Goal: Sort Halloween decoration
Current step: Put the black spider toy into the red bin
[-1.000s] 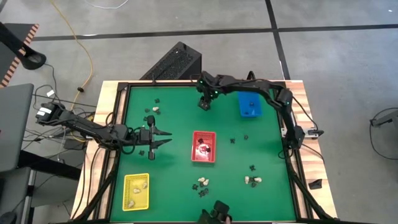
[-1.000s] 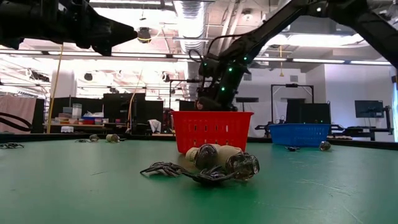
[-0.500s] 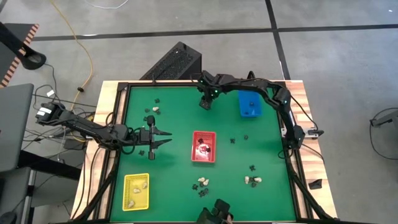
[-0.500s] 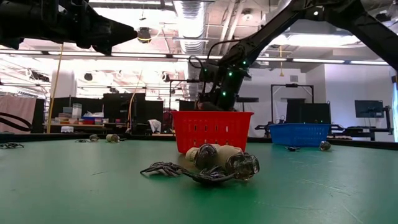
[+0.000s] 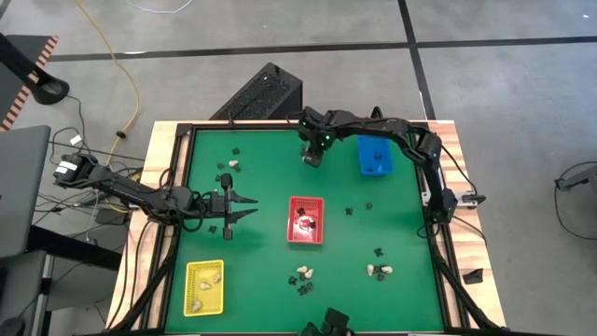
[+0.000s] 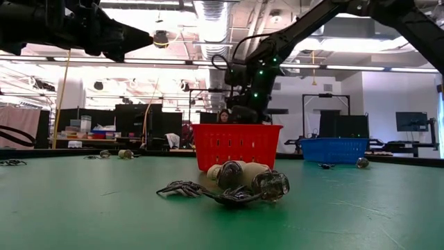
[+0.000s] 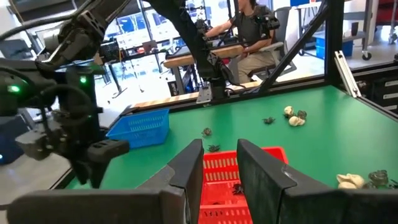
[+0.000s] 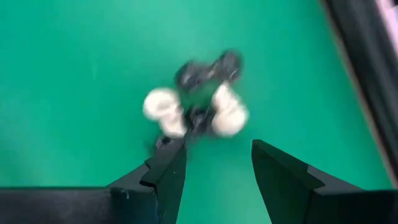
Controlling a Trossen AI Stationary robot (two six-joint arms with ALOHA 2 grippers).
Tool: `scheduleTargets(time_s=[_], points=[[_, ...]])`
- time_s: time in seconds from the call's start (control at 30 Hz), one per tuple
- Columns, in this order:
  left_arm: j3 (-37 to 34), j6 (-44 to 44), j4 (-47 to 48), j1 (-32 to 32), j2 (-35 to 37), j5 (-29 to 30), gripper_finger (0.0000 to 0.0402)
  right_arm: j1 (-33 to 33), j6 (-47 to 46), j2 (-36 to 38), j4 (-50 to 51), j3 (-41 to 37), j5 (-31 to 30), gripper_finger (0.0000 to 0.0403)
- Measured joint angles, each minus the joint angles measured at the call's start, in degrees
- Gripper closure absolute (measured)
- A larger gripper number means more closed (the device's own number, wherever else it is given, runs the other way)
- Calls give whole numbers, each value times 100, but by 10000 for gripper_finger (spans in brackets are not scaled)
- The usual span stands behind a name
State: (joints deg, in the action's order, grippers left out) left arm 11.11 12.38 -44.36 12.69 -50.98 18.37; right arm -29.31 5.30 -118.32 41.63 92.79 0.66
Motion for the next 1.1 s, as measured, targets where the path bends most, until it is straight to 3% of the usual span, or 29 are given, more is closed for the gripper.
scheduleTargets(time_s=[0.33,1.1], points=[[0,-13,33,0,0,-2,313,113,-206,-2,-553,-678,401,191],[0,-8,31,0,0,-2,313,202,-590,24,-1198,-1047,194,191]])
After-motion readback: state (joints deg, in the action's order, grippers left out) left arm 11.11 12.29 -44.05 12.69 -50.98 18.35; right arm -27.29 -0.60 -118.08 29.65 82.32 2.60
